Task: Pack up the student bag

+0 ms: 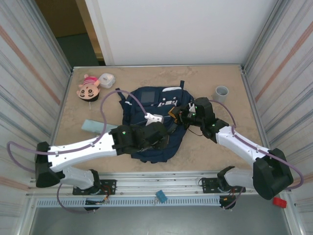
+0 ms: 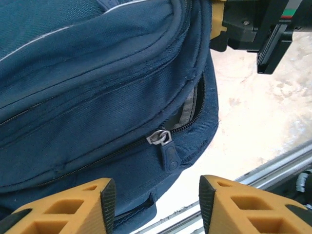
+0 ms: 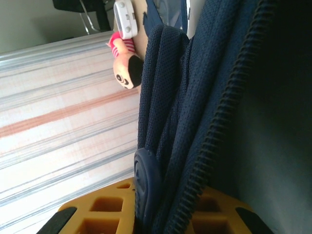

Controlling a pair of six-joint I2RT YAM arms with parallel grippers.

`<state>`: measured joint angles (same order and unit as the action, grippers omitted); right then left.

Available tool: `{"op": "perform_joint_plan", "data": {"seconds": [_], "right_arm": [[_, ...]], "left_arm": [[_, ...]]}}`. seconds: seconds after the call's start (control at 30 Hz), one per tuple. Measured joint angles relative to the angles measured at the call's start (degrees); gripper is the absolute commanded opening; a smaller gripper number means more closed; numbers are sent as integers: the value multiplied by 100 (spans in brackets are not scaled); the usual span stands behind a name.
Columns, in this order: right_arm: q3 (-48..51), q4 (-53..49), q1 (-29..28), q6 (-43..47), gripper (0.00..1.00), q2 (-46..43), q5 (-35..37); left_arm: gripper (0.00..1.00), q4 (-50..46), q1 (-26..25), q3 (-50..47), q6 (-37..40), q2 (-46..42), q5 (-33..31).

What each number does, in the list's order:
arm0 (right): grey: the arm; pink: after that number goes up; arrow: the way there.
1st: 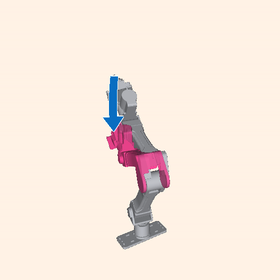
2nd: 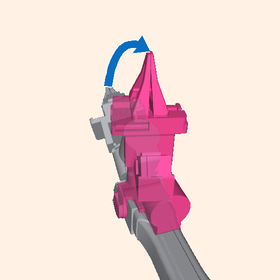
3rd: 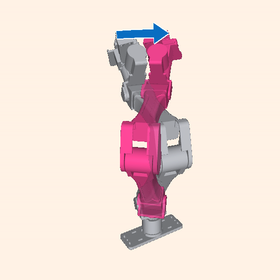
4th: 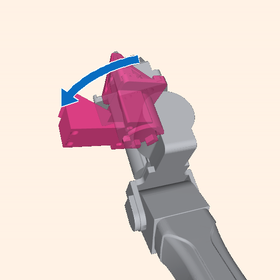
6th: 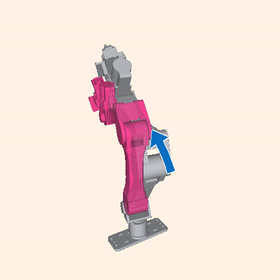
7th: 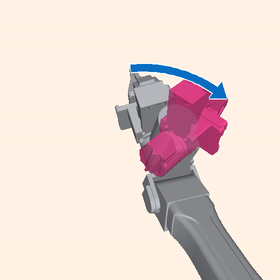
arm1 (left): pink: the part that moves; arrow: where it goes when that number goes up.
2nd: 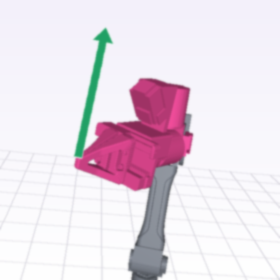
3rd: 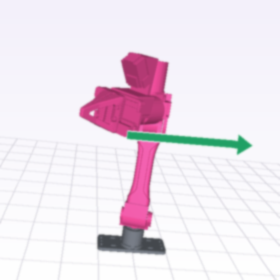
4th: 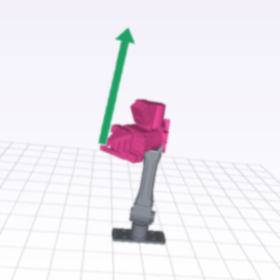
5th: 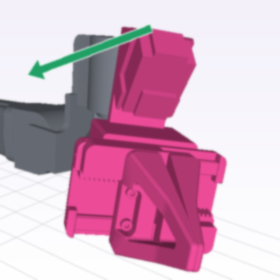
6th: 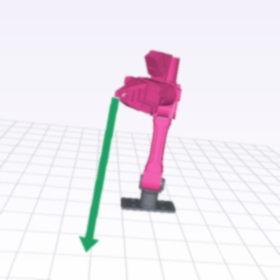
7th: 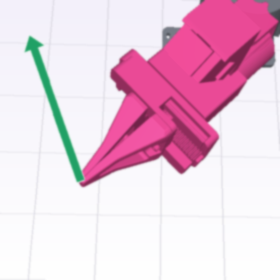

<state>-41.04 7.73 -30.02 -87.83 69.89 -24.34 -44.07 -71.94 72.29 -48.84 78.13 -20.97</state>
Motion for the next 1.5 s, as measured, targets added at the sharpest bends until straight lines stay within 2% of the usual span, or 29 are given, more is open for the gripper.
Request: {"op": "perform_joint_plan", "data": {"seconds": [0.17, 0.57, 0.73, 1.07, 1.27, 1.5], "right_arm": [[-68, -55, -39, 68, 2, 4, 33], [-125, -74, -118, 131, 2, 4, 57], [-125, -70, -142, 131, 2, 4, 83], [-125, -66, -164, 146, 2, 4, 96], [-125, -52, -186, 149, 2, 4, 98], [-125, -101, -190, 254, 2, 2, 76]], "left_arm": [[52, -284, -168, 455, -76, 490, -238], [49, -538, -168, 616, -168, 999, -739], [42, -540, -162, 623, -313, 1029, -820], [42, -291, -13, 455, -549, 1029, -636], [21, -195, 61, 306, -669, 1029, -514], [3, -9, 98, 81, -776, 966, -411]]}}
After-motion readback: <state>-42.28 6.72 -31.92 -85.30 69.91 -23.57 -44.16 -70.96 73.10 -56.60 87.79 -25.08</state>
